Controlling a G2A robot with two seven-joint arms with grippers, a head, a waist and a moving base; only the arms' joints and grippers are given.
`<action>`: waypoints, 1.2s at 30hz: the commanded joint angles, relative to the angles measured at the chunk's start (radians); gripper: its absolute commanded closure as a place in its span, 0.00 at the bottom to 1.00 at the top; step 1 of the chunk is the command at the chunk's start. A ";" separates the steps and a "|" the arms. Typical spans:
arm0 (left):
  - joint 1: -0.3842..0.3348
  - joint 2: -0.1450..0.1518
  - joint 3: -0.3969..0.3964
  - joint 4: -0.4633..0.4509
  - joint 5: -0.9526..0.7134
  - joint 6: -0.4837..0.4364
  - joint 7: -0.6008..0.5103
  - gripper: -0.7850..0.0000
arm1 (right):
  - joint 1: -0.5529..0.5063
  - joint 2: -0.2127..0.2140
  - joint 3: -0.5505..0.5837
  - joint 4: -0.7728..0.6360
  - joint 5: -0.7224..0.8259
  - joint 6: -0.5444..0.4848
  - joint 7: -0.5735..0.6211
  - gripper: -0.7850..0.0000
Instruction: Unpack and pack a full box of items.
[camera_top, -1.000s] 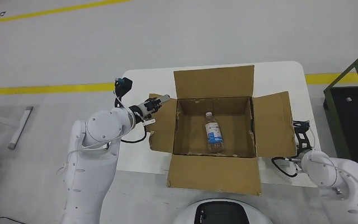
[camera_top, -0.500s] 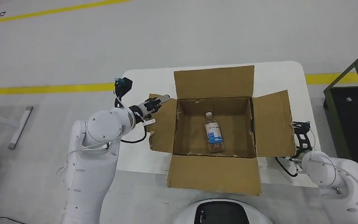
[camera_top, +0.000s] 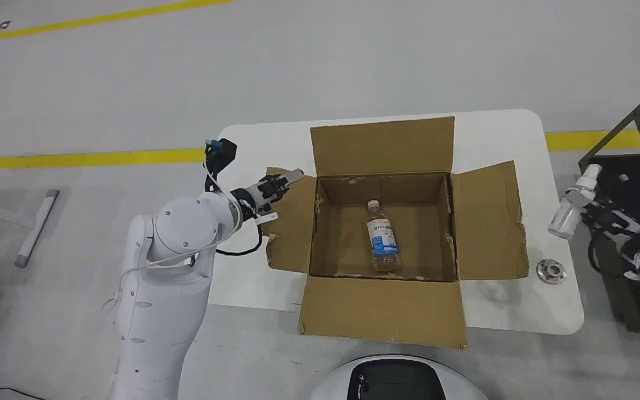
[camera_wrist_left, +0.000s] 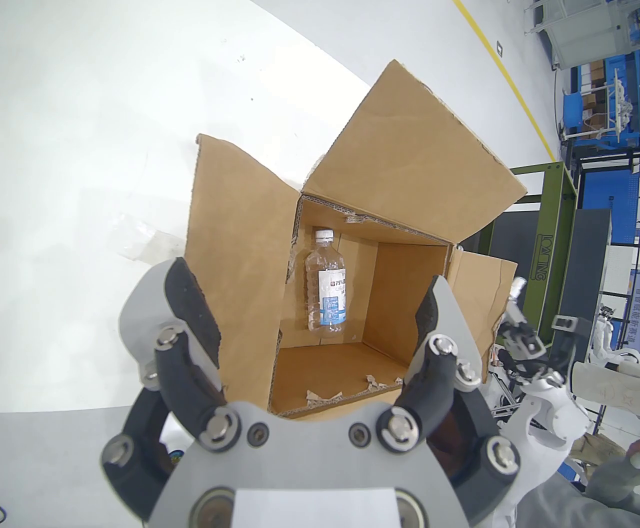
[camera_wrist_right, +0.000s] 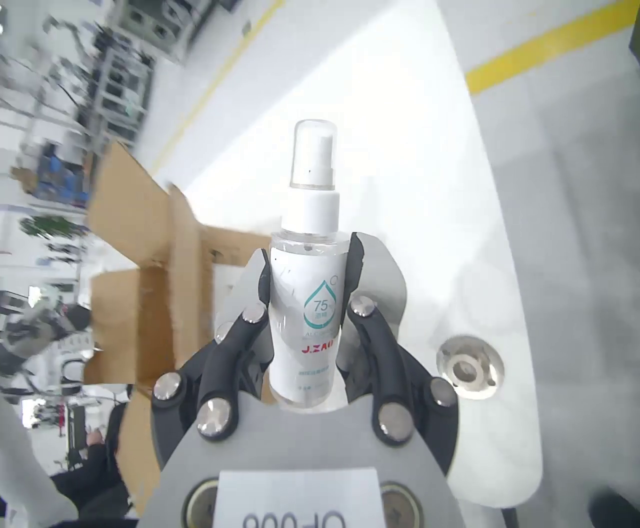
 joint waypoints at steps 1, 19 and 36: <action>0.000 0.000 0.000 0.000 0.000 0.000 0.000 0.00 | -0.007 0.000 0.037 -0.035 0.086 -0.019 0.003 1.00; 0.075 0.013 -0.079 -0.061 0.015 0.007 0.111 0.00 | 0.095 0.038 -0.337 -0.182 0.081 -0.087 0.235 1.00; 0.118 0.021 -0.132 -0.080 0.020 0.028 0.142 0.00 | 0.413 0.024 -0.835 0.109 -0.178 0.032 0.134 1.00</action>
